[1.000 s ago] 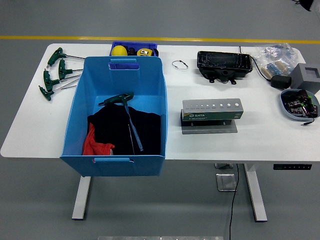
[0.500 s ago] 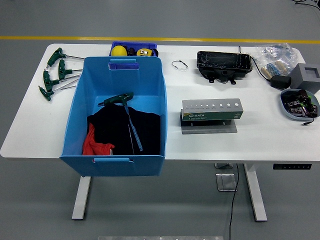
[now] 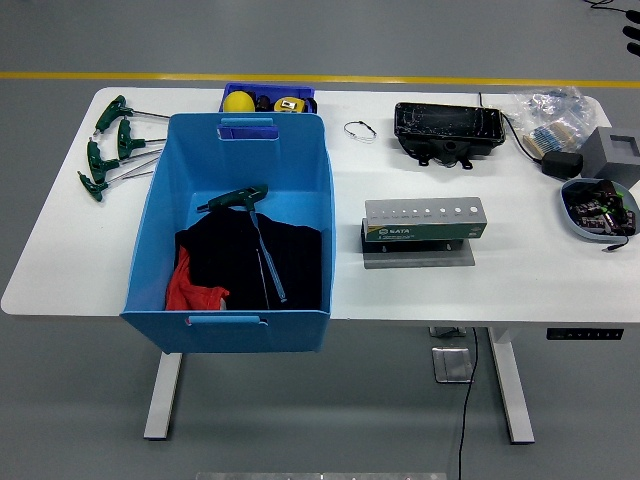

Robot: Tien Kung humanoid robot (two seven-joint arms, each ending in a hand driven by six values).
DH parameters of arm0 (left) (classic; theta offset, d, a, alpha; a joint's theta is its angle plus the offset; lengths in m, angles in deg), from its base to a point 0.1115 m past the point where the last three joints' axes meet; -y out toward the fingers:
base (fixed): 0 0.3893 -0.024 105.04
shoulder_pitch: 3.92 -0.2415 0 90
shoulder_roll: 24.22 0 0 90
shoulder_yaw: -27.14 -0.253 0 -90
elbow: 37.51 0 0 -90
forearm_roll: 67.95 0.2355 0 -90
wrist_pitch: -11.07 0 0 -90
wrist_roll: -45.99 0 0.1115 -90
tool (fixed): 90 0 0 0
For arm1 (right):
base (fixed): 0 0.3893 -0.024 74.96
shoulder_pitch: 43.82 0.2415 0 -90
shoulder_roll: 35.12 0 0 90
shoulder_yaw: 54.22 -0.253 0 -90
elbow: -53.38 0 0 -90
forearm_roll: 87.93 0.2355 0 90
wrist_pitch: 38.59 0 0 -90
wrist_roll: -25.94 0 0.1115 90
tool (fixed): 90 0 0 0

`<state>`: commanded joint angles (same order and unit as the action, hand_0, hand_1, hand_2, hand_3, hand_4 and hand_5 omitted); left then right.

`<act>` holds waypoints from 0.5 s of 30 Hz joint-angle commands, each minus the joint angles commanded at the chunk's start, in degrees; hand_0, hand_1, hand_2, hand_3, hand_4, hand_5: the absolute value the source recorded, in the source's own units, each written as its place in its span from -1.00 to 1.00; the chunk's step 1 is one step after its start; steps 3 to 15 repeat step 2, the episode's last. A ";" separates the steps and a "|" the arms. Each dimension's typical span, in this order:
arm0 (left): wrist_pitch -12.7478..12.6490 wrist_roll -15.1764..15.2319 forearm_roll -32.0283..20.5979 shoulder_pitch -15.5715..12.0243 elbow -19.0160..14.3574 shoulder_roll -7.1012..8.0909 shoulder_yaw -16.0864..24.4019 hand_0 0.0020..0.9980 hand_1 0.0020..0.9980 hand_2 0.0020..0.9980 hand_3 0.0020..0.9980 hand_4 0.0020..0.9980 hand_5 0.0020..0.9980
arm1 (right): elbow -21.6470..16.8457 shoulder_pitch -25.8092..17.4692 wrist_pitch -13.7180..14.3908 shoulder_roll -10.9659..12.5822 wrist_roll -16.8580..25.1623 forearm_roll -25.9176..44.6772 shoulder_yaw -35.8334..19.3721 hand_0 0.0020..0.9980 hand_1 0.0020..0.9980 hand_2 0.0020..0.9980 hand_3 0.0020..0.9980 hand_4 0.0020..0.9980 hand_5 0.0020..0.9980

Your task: Lift tool from toolbox,place it in box,lift tool from toolbox,place it in box

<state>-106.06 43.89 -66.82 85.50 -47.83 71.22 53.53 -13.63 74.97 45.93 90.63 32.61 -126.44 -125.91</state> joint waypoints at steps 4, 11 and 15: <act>0.43 -0.56 2.51 0.13 0.00 -0.04 1.92 0.07 -0.04 -0.04 0.32 0.41 0.28 | 0.04 -1.52 0.07 -0.49 0.05 -0.08 -1.46 0.91 0.76 0.74 0.75 1.00 0.82; 0.43 -0.56 2.51 0.13 0.00 -0.04 1.92 0.07 -0.04 -0.04 0.32 0.41 0.28 | 0.04 -1.52 0.07 -0.49 0.05 -0.08 -1.46 0.91 0.76 0.74 0.75 1.00 0.82; 0.43 -0.56 2.51 0.13 0.00 -0.04 1.92 0.07 -0.04 -0.04 0.32 0.41 0.28 | 0.04 -1.52 0.07 -0.49 0.05 -0.08 -1.46 0.91 0.76 0.74 0.75 1.00 0.82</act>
